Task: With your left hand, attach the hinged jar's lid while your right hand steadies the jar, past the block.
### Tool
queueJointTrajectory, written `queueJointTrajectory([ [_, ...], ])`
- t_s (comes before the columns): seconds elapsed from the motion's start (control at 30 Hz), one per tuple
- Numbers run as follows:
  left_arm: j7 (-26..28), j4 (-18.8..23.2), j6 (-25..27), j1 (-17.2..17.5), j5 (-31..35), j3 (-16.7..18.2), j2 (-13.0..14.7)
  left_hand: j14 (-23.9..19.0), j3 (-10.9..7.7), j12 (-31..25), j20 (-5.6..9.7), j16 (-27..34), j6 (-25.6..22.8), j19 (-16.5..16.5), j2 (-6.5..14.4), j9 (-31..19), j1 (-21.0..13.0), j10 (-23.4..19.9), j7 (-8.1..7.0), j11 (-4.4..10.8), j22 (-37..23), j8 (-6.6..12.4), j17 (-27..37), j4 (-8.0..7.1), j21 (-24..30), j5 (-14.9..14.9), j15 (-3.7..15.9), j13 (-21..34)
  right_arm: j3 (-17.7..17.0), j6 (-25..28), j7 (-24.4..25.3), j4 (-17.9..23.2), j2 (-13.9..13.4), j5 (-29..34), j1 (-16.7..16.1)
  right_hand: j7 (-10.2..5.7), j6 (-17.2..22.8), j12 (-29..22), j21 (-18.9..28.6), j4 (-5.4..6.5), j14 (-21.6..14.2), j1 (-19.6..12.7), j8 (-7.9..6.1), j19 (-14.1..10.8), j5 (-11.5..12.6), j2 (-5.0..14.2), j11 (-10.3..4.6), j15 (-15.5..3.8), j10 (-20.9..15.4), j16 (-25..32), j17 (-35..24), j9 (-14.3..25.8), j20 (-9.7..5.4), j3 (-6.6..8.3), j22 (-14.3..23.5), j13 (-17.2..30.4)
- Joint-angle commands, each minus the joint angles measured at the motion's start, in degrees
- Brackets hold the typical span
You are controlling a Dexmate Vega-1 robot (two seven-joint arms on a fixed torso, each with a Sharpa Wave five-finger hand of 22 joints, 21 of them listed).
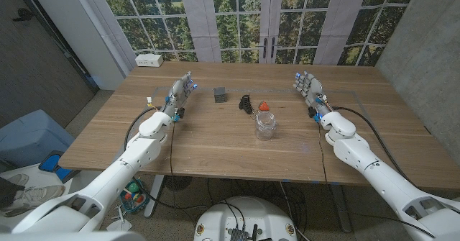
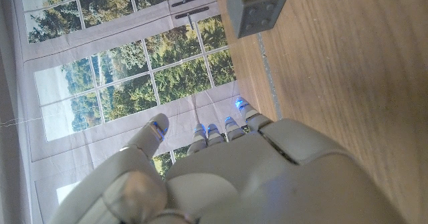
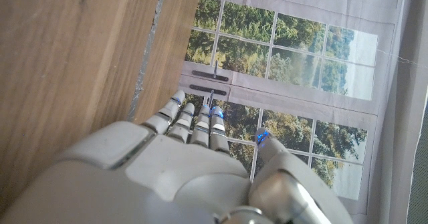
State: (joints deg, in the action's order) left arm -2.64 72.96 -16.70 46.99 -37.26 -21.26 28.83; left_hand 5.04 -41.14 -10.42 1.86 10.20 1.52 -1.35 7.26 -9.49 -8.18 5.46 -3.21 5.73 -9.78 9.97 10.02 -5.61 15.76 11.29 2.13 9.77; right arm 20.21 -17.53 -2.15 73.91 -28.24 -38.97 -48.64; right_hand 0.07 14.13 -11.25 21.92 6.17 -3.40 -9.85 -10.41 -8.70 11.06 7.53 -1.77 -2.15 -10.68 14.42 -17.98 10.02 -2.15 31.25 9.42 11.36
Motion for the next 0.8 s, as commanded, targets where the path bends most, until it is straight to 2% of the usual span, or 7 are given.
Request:
queueJointTrajectory([
  [0.03,0.6,0.0,-0.3,0.1,-0.3,0.4,0.0,0.5,-0.4,-0.3,4.16,0.3,0.0,-0.3,3.7,-0.1,-0.5,-0.1,-0.41,0.3,-0.1,0.25,0.1,-0.07,0.1,0.4,4.04,0.1,-0.7,-0.9,-0.9,-2.1,2.0,-2.6,-0.3,-0.16,0.5,-0.3,0.2,0.01,-0.5,-0.4,-0.44,-0.5,0.4,3.54,-0.41,-4.07,-0.6,0.3,-0.3,0.2,-6.4,0.54,0.1,0.1],
  [0.3,0.1,-0.5,-0.6,0.0,-0.5,0.6,0.2,0.5,-0.37,-0.3,4.18,0.3,0.0,-0.4,3.7,-0.1,-0.5,-0.1,-0.36,0.28,-0.1,0.24,0.0,-0.01,-0.1,0.4,4.03,0.1,-0.1,-1.2,0.2,-2.3,2.1,-1.1,-0.1,-0.05,0.6,-0.3,0.0,-0.23,-0.7,-0.6,-0.46,-0.6,0.3,3.25,-0.17,-3.65,-0.6,0.4,-0.2,0.2,-6.17,0.52,0.1,0.1],
  [0.43,-0.5,-1.3,-0.9,-0.6,-0.1,0.4,0.2,0.5,-0.32,-0.3,4.2,0.3,-0.1,-0.5,3.6,-0.1,-0.5,-0.2,-0.39,0.25,-0.1,0.28,0.0,0.13,-0.1,0.4,4.04,0.1,0.5,-3.2,3.2,-1.6,2.3,2.1,-0.5,-0.29,1.8,-0.7,-0.2,-1.47,-1.7,-1.7,-0.82,-1.3,0.2,3.06,-0.14,-3.19,-1.8,0.6,0.2,0.2,-5.21,0.93,0.2,0.0],
  [0.63,-1.0,-2.2,-1.2,-1.2,-0.1,0.1,-0.2,0.4,-0.26,-0.4,4.14,0.3,-0.3,-0.7,3.5,-0.1,-0.6,-0.4,-0.44,0.19,-0.1,0.35,-0.1,0.33,-0.2,0.4,4.05,0.1,0.6,-5.6,7.2,-0.5,2.5,5.3,-1.8,-0.2,2.2,-0.9,-0.4,-2.52,-2.3,-2.7,-0.86,-2.0,0.0,3.11,0.16,-3.08,-2.6,0.8,0.5,0.2,-5.07,1.42,0.2,0.0],
  [0.7,-0.8,-2.3,-1.2,-1.3,0.4,-0.1,-0.2,0.4,-0.25,-0.4,4.07,0.2,-0.4,-0.8,3.5,-0.1,-0.6,-0.5,-0.46,0.17,-0.1,0.37,-0.1,0.38,-0.2,0.3,4.04,0.1,0.6,-6.9,8.9,-0.4,2.8,6.9,-2.2,-0.11,2.5,-1.0,-0.4,-3.23,-2.7,-3.4,-0.9,-2.4,-0.1,3.06,0.47,-2.86,-3.0,0.8,0.7,0.2,-4.78,1.71,0.2,0.0],
  [0.8,-0.6,-1.9,-1.0,-1.2,0.6,-0.3,-0.2,0.3,-0.23,-0.4,4.04,0.3,-0.5,-0.9,3.4,-0.1,-0.7,-0.5,-0.47,0.15,-0.1,0.39,-0.1,0.46,-0.3,0.3,4.04,0.1,0.7,-8.7,11.5,-0.2,2.8,9.8,-2.9,0.81,3.6,-1.2,-0.6,-5.39,-4.0,-5.1,-1.07,-3.6,-0.5,2.51,1.35,-1.71,-4.1,1.1,1.2,0.2,-3.62,2.2,0.2,0.0],
])
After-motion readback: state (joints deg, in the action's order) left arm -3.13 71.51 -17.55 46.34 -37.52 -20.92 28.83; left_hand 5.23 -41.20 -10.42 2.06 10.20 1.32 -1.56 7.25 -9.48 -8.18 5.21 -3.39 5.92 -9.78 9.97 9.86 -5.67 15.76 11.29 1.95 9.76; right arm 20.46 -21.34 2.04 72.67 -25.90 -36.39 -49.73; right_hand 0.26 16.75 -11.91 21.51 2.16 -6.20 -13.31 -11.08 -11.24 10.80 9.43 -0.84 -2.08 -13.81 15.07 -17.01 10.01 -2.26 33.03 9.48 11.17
